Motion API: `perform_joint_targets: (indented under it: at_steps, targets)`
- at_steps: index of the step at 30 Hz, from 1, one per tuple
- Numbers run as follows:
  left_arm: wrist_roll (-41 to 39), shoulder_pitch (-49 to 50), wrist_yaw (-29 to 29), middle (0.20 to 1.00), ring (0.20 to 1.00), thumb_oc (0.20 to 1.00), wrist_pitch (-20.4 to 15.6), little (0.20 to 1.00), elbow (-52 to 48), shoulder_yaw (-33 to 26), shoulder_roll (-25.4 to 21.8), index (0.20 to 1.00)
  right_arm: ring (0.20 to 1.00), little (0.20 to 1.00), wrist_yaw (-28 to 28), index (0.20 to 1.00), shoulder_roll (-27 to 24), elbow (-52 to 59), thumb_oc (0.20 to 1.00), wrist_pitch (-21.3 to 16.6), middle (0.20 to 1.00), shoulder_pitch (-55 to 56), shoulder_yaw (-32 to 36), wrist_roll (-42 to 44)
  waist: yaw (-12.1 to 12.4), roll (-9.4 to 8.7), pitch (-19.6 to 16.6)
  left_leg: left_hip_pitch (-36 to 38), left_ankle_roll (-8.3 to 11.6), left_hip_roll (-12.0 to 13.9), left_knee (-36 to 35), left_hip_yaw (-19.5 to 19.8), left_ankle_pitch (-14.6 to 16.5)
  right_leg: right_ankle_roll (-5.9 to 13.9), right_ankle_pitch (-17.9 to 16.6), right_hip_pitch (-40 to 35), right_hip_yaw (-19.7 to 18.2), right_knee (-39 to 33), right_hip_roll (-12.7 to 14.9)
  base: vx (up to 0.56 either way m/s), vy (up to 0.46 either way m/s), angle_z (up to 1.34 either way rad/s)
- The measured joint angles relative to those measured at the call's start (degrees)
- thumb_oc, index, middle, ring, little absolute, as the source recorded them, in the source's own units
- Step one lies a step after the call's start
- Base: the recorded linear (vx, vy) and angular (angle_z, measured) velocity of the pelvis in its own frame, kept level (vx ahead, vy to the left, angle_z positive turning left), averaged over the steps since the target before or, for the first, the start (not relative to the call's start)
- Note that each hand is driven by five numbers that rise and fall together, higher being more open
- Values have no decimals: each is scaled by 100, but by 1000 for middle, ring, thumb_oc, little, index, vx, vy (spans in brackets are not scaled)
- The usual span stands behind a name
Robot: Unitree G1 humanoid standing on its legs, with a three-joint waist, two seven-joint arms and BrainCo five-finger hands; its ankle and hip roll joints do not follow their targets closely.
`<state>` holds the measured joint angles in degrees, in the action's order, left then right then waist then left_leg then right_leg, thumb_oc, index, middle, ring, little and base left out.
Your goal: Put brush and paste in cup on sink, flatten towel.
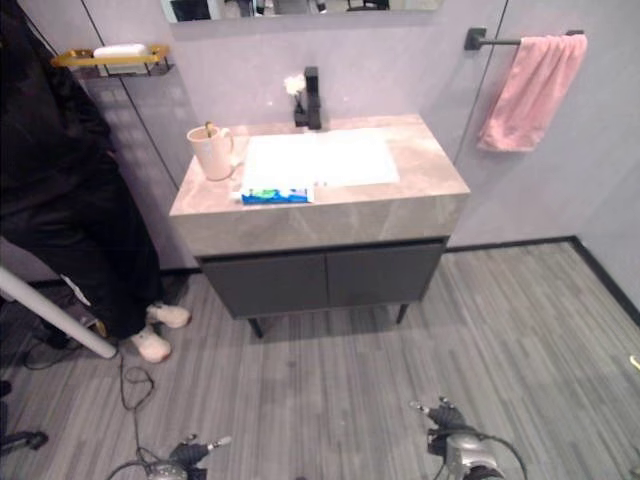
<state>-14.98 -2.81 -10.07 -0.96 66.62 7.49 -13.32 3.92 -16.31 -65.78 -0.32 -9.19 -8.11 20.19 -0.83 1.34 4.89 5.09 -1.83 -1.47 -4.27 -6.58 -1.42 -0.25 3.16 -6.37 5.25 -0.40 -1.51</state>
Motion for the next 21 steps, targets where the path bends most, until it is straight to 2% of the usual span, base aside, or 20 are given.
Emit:
perform_joint_targets:
  at_steps: [2, 5, 6, 7, 8, 9, 10, 11, 13, 16, 21]
  targets:
    - [-42, -61, -62, 1000, 1000, 1000, -24, 1000, -92, 1, -4, 1000, 1000, 1000, 50, 1000, -1, 23, 1000, -6, 1000, -24, -44, 16, -1, -14, 195, -34, 1, 1, 105, 7, 2, 30, 46, 74, 0, 196, -3, -172, -2, 1]
    - [-85, -304, -110, 1000, 1000, 1000, -29, 1000, -364, 18, -41, 1000, 1000, 1000, 114, 1000, 0, 232, 1000, -31, 1000, -160, -149, 78, -1, -153, 661, -651, 118, -30, 927, 45, 158, 46, 385, 749, 26, 1170, 131, -202, -2, 2]
    - [-86, -398, -111, 1000, 1000, 1000, -23, 1000, -357, 25, -33, 1000, 1000, 1000, 120, 1000, 0, 248, 1000, -42, 1000, -210, -152, 106, -6, -156, 778, -742, 85, -33, 1037, 130, 204, 0, 450, 860, 44, 1362, 129, -206, -17, 10]
    - [-90, -488, -142, 1000, 1000, 1000, -23, 1000, -382, 47, -33, 1000, 1000, 1000, 159, 1000, 0, 324, 1000, -62, 1000, -214, -185, 147, -40, -190, 841, -956, 83, -38, 1309, 134, 229, 53, 523, 1063, 123, 1694, 192, -69, -32, 20]
    - [-88, -599, -195, 1000, 1000, 1000, -31, 1000, -487, 94, -68, 1000, 1000, 1000, 215, 1000, -5, 471, 1000, -82, 1000, -228, -216, 152, -32, -281, 998, -1207, 194, -75, 1762, 148, 307, 61, 706, 1297, 193, 2134, 313, -43, -39, 27]
    - [-87, -718, -233, 1000, 1000, 1000, -79, 1000, -514, 180, -103, 1000, 1000, 1000, 231, 1000, -5, 529, 1000, -118, 1000, -255, -212, 153, -16, -309, 1070, -1365, 308, -74, 2059, 162, 580, -108, 957, 1455, 273, 2430, 363, -29, -30, 27]
    - [-87, -762, -239, 1000, 1000, 1000, -100, 1000, -479, 228, -112, 1000, 1000, 1000, 244, 1000, -4, 525, 1000, -129, 1000, -287, -210, 165, -34, -286, 1114, -1452, 168, -64, 2225, 201, 747, -100, 1066, 1548, 321, 2653, 366, -40, -36, 15]
    - [-87, -815, -260, 1000, 1000, 1000, -105, 1000, -475, 230, -113, 1000, 1000, 1000, 243, 1000, 2, 520, 1000, -129, 1000, -293, -213, 199, -12, -295, 1139, -1526, 133, -63, 2383, 191, 824, -145, 1163, 1645, 309, 2821, 386, -26, -20, 7]
    - [-87, -751, -278, 1000, 1000, 1000, -104, 1000, -465, 235, -113, 1000, 1000, 1000, 248, 1000, 20, 509, 1000, -129, 1000, -297, -225, 265, -11, -286, 1175, -1544, 71, -53, 2516, 184, 869, -129, 1206, 1673, 312, 2936, 397, -18, -26, -4]
    - [-85, -704, -291, 1000, 1000, 1000, -103, 1000, -465, 238, -111, 1000, 1000, 1000, 277, 1000, 32, 481, 1000, -129, 1000, -293, -257, 273, -12, -274, 1172, -1668, 93, 8, 2722, 159, 964, -137, 1207, 1750, 347, 3053, 390, 5, -33, -6]
    - [-76, -701, -313, 1000, 1000, 1000, -104, 1000, -478, 270, -100, 1000, 1000, 1000, 351, 1000, 64, 485, 1000, -128, 1000, -268, -332, 275, -13, -348, 1065, -1601, 90, -9, 2657, 147, 958, -94, 1180, 1680, 344, 3028, 405, 54, -11, 0]
